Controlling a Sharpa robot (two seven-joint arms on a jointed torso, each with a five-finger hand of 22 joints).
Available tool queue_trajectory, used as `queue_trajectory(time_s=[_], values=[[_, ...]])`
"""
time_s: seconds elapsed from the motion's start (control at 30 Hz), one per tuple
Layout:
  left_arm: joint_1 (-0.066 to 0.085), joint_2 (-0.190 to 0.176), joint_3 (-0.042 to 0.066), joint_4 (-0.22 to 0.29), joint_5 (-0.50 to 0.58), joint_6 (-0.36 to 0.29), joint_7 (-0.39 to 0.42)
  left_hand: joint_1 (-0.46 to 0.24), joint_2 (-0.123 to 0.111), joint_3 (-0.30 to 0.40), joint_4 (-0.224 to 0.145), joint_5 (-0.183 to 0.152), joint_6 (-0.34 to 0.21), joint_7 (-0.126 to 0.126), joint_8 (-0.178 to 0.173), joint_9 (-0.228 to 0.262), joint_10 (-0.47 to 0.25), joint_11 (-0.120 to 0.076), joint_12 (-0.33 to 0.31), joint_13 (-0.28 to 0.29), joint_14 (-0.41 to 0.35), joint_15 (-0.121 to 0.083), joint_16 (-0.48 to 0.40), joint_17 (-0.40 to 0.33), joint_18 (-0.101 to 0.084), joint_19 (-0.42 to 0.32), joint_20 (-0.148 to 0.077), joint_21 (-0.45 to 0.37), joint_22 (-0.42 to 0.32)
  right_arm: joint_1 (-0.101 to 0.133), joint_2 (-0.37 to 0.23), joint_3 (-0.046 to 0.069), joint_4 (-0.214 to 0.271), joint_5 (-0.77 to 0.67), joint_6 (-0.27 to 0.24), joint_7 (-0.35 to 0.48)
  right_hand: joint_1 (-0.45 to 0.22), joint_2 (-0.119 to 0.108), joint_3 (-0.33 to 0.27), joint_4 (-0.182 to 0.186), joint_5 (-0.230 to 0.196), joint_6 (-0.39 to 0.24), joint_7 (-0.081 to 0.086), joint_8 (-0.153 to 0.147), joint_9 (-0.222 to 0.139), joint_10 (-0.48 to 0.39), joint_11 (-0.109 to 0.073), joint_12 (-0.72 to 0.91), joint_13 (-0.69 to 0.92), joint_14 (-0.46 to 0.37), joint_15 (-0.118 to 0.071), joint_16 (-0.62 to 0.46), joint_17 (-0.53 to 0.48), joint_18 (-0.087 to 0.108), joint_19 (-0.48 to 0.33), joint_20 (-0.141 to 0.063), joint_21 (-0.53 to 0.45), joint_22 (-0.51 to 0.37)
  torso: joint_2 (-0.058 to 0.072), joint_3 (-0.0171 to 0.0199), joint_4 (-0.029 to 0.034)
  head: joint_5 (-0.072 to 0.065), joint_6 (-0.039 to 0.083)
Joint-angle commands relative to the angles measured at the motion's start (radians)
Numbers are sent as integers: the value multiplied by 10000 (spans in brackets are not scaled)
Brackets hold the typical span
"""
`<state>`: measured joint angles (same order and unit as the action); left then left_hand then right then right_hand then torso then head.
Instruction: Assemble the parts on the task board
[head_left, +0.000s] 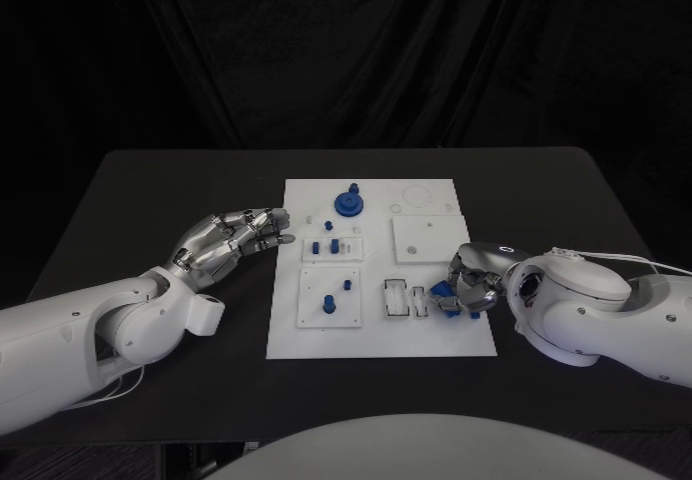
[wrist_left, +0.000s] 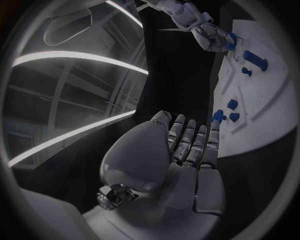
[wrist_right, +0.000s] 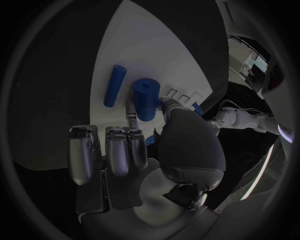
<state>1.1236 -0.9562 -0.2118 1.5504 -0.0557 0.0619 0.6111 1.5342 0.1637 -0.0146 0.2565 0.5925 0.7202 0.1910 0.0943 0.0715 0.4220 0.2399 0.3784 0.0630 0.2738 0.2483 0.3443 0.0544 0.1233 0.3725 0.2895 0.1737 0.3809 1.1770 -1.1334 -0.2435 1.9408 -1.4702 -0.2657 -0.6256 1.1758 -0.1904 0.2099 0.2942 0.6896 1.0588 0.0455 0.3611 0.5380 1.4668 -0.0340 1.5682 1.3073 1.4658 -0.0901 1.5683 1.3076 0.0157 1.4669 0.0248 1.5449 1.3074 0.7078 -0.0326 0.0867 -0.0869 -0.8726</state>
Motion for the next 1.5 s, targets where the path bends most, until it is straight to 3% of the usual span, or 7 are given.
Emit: queue_trajectory(time_s=[0.03, 0.4, 0.43, 0.5, 0.87, 1.4, 1.5], values=[[-31, 7, 6, 8, -81, 190, 67, 59, -60, 55, 2, 53, -74, 340, -3, -11, -28, 50, 9, -3, 16, 60, 33, 7, -183, -14, 15, 11, -1, -30, -97, -39, 130, 1773, -1050, 406, 597, 681, 883, -803, 59, 327, -242, 134, 169, 1040, -88, 26, 2635, 1050, -72, 25, 2632, -73, 873, -82, -26, 2524, 8, 12, 0, 26, 0], [-54, 27, 6, -6, -81, 198, 36, 67, -64, 74, -4, 57, -86, 348, -7, -14, -32, 54, 10, -3, 21, 65, 45, 9, -188, -19, 15, 9, -3, 465, -277, -36, 479, 4167, -2504, 1341, 469, 637, 929, -790, 136, 374, -287, 208, 328, 1040, -127, 26, 2635, 1050, -100, 25, 2632, -55, 839, -107, -84, 2501, 0, 12, -23, 109, 0], [-55, 32, 7, -6, -81, 201, 33, 67, -64, 74, -4, 57, -86, 348, -7, -14, -32, 54, 10, -3, 21, 65, 45, 9, -188, -19, 15, 9, -3, 486, -267, -36, 489, 4299, -2530, 1370, 243, 648, 881, -645, -52, 378, -279, 223, 387, 1040, -121, 26, 2635, 1050, -99, 25, 2632, -48, 824, -111, -109, 2491, 1, 9, -18, 108, 0], [-56, 40, 7, -6, -81, 202, 30, 67, -64, 74, -4, 57, -86, 348, -7, -14, -32, 54, 10, -3, 21, 65, 45, 9, -188, -19, 15, 9, -3, 518, -222, -36, 495, 4514, -2517, 1403, 49, 674, 855, -522, -363, 350, -293, 220, 469, 1040, -136, 26, 2635, 1050, -107, 25, 2632, -45, 818, -119, -120, 2487, -1, 11, -18, 118, 0], [-58, 64, 7, 3, -81, 218, 33, 67, -64, 74, -4, 57, -86, 348, -7, -14, -32, 54, 10, -3, 21, 65, 45, 9, -188, -19, 15, 9, -3, 562, 181, -40, 327, 4848, -2131, 1293, -255, 704, 819, -324, -1129, 192, -254, 108, 673, 1040, -114, 26, 2635, 1050, -95, 25, 2632, -18, 763, -119, -215, 2450, 5, -11, 1, 172, 0], [-71, 63, 7, -7, -82, 256, 113, 77, -66, 122, -12, 65, -115, 355, -14, -18, -42, 81, 7, -3, 50, 88, 89, 16, -204, -27, 17, 6, -7, 383, 578, -45, 132, 4479, -1854, 1001, -446, 732, 708, -202, -1720, -5, -156, -119, 737, 1040, -35, 26, 2635, 1050, -36, 25, 2632, 19, 694, -75, -342, 2399, 11, -20, 23, 232, 0], [-74, 54, 7, -13, -82, 260, 106, 77, -66, 122, -12, 65, -115, 355, -14, -18, -42, 81, 7, -3, 50, 88, 89, 16, -204, -27, 17, 6, -7, 368, 626, -45, 109, 4389, -1802, 957, -526, 735, 638, -153, -1981, -33, -125, -204, 743, 1040, -7, 26, 2635, 1050, -12, 25, 2632, 22, 690, -52, -351, 2396, 9, -15, -12, 259, 0]])
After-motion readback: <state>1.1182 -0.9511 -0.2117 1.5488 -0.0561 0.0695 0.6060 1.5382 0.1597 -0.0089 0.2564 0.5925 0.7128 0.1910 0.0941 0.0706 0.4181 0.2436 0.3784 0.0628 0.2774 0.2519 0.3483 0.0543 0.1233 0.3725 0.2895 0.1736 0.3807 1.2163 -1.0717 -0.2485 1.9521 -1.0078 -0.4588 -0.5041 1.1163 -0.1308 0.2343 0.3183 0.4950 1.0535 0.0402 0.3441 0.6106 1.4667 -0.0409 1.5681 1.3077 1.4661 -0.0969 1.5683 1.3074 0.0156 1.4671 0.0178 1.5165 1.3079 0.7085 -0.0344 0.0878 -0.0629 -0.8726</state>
